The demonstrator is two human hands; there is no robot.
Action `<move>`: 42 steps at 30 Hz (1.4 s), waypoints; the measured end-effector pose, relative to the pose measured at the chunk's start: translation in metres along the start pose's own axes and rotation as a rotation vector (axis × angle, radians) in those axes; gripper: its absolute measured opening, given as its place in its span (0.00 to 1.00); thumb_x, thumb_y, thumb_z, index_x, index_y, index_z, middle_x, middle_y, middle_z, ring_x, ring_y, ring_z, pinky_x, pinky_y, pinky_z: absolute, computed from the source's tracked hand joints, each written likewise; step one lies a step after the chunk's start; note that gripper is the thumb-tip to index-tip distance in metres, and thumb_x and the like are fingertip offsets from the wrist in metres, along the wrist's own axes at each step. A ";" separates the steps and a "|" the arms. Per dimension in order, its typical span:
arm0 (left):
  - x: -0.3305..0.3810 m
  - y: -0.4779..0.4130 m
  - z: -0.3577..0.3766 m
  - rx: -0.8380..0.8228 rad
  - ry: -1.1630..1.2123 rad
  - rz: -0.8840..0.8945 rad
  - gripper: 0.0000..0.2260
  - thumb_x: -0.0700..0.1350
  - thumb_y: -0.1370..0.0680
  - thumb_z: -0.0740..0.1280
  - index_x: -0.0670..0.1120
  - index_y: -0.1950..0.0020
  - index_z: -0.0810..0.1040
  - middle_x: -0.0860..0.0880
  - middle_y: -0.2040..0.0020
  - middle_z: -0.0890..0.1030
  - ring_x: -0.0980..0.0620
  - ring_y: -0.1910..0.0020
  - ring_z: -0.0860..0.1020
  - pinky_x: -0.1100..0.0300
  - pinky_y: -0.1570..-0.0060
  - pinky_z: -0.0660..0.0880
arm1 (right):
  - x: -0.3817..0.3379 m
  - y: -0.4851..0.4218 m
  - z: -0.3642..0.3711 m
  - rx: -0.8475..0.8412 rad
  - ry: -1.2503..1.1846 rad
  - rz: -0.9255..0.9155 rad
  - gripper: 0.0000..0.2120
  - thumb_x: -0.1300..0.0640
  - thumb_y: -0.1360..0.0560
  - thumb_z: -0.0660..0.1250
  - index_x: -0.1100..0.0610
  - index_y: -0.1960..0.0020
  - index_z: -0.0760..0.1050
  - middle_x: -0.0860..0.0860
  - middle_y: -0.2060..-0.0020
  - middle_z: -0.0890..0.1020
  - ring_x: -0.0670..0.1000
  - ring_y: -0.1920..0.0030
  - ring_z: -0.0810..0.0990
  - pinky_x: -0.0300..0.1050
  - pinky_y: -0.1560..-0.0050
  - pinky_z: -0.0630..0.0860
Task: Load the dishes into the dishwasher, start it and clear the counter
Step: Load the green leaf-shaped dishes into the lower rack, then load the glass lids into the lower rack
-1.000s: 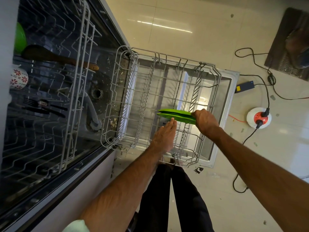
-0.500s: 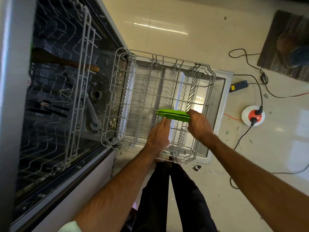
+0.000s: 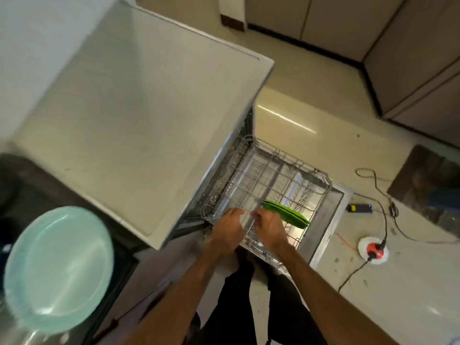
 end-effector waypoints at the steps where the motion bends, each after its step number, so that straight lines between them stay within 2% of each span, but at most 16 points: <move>1: 0.002 0.021 -0.016 0.046 0.022 -0.021 0.19 0.43 0.19 0.61 0.44 0.27 0.71 0.44 0.30 0.73 0.43 0.32 0.73 0.50 0.35 0.70 | -0.021 0.012 -0.007 -0.007 -0.004 -0.050 0.13 0.66 0.25 0.63 0.56 0.48 0.84 0.52 0.54 0.87 0.53 0.54 0.85 0.42 0.52 0.79; 4: 0.005 0.090 -0.057 0.234 0.087 -0.050 0.15 0.39 0.18 0.58 0.44 0.32 0.75 0.44 0.34 0.77 0.44 0.36 0.75 0.52 0.36 0.71 | -0.072 0.047 -0.021 -0.034 -0.039 -0.198 0.10 0.62 0.25 0.64 0.52 0.56 0.82 0.50 0.61 0.85 0.51 0.61 0.83 0.50 0.57 0.82; 6: -0.005 0.134 -0.072 0.360 0.140 -0.119 0.15 0.43 0.17 0.57 0.47 0.33 0.76 0.48 0.35 0.77 0.48 0.37 0.76 0.58 0.36 0.69 | -0.108 0.072 -0.025 -0.079 -0.018 -0.296 0.09 0.62 0.24 0.66 0.52 0.57 0.82 0.50 0.62 0.85 0.49 0.61 0.83 0.48 0.56 0.81; 8: -0.019 0.182 -0.082 0.459 0.189 -0.231 0.15 0.47 0.18 0.59 0.53 0.32 0.75 0.53 0.35 0.77 0.52 0.38 0.77 0.60 0.38 0.71 | -0.144 0.097 -0.023 -0.148 0.011 -0.407 0.10 0.63 0.24 0.67 0.53 0.55 0.84 0.49 0.59 0.86 0.48 0.59 0.83 0.43 0.54 0.79; 10: -0.032 0.231 -0.086 0.565 0.220 -0.308 0.16 0.46 0.18 0.61 0.53 0.31 0.74 0.51 0.36 0.79 0.51 0.38 0.78 0.63 0.39 0.69 | -0.177 0.122 -0.014 -0.223 0.040 -0.511 0.10 0.64 0.25 0.68 0.53 0.54 0.86 0.47 0.60 0.86 0.43 0.59 0.82 0.38 0.52 0.77; 12: -0.041 0.283 -0.088 0.664 0.225 -0.377 0.17 0.44 0.17 0.61 0.49 0.29 0.74 0.49 0.32 0.77 0.50 0.33 0.75 0.65 0.35 0.65 | -0.206 0.146 0.001 -0.301 0.054 -0.603 0.12 0.66 0.27 0.67 0.51 0.57 0.85 0.42 0.63 0.85 0.40 0.60 0.81 0.40 0.50 0.78; 13: -0.046 0.309 -0.088 0.714 0.243 -0.408 0.17 0.44 0.17 0.61 0.49 0.29 0.75 0.49 0.31 0.77 0.50 0.32 0.74 0.62 0.32 0.65 | -0.222 0.158 0.009 -0.339 0.063 -0.646 0.13 0.65 0.28 0.66 0.48 0.59 0.84 0.42 0.63 0.85 0.42 0.59 0.83 0.44 0.48 0.81; 15: -0.056 0.357 -0.087 0.848 0.334 -0.472 0.16 0.44 0.19 0.63 0.50 0.32 0.77 0.52 0.35 0.79 0.53 0.36 0.77 0.57 0.35 0.72 | -0.252 0.184 0.030 -0.413 0.092 -0.748 0.14 0.63 0.29 0.64 0.47 0.61 0.84 0.43 0.61 0.86 0.45 0.57 0.85 0.48 0.48 0.83; 18: -0.072 0.419 -0.080 1.016 0.496 -0.544 0.14 0.43 0.22 0.64 0.51 0.39 0.81 0.57 0.43 0.82 0.58 0.45 0.80 0.58 0.44 0.78 | -0.294 0.227 0.059 -0.531 0.125 -0.880 0.16 0.69 0.27 0.63 0.53 0.60 0.85 0.46 0.62 0.87 0.45 0.60 0.86 0.48 0.50 0.83; 21: -0.094 0.468 -0.071 1.156 0.579 -0.641 0.12 0.40 0.23 0.66 0.54 0.45 0.82 0.62 0.51 0.82 0.63 0.51 0.80 0.62 0.47 0.77 | -0.326 0.269 0.086 -0.637 0.165 -0.931 0.15 0.70 0.25 0.64 0.55 0.60 0.85 0.46 0.65 0.86 0.45 0.65 0.85 0.41 0.60 0.81; 24: -0.119 0.509 -0.058 1.204 0.647 -0.718 0.11 0.42 0.23 0.67 0.56 0.45 0.83 0.61 0.49 0.83 0.63 0.47 0.80 0.60 0.43 0.76 | -0.349 0.307 0.115 -0.695 0.181 -0.994 0.11 0.68 0.23 0.66 0.58 0.57 0.85 0.47 0.63 0.86 0.46 0.63 0.85 0.32 0.65 0.77; 27: -0.145 0.545 -0.044 1.232 0.672 -0.729 0.10 0.45 0.23 0.68 0.58 0.46 0.82 0.61 0.48 0.83 0.62 0.47 0.80 0.56 0.43 0.78 | -0.363 0.338 0.150 -0.725 0.176 -1.027 0.10 0.67 0.22 0.68 0.56 0.57 0.85 0.48 0.64 0.86 0.47 0.62 0.86 0.34 0.63 0.79; 32: -0.190 0.598 -0.023 1.183 0.696 -0.797 0.09 0.51 0.26 0.65 0.66 0.51 0.78 0.61 0.51 0.83 0.62 0.51 0.81 0.53 0.45 0.79 | -0.370 0.386 0.214 -0.791 0.255 -1.006 0.11 0.66 0.22 0.66 0.56 0.56 0.84 0.50 0.63 0.87 0.47 0.63 0.86 0.33 0.64 0.78; 36: -0.217 0.638 -0.005 1.152 0.740 -0.833 0.12 0.54 0.26 0.62 0.60 0.46 0.80 0.60 0.51 0.83 0.59 0.52 0.81 0.52 0.46 0.80 | -0.367 0.416 0.265 -0.808 0.301 -0.997 0.12 0.66 0.23 0.66 0.53 0.56 0.84 0.47 0.62 0.87 0.46 0.62 0.86 0.42 0.60 0.82; 39: -0.227 0.664 0.012 1.141 0.737 -0.878 0.10 0.50 0.22 0.64 0.57 0.43 0.81 0.60 0.48 0.82 0.61 0.51 0.80 0.55 0.45 0.79 | -0.362 0.440 0.295 -0.858 0.368 -0.998 0.11 0.66 0.23 0.65 0.55 0.55 0.84 0.49 0.60 0.87 0.47 0.61 0.86 0.45 0.59 0.84; 42: -0.236 0.687 0.030 1.137 0.775 -0.941 0.09 0.48 0.21 0.65 0.55 0.43 0.81 0.60 0.48 0.82 0.59 0.50 0.80 0.55 0.45 0.77 | -0.359 0.460 0.321 -0.899 0.395 -1.006 0.10 0.66 0.22 0.65 0.56 0.55 0.84 0.51 0.60 0.87 0.48 0.62 0.86 0.48 0.61 0.84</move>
Point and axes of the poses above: each hand's wrist, its own y-axis away from the middle knuckle, its own z-axis out of the palm, x = y × z, the point moved 1 cm from there along -y, towards the middle knuckle
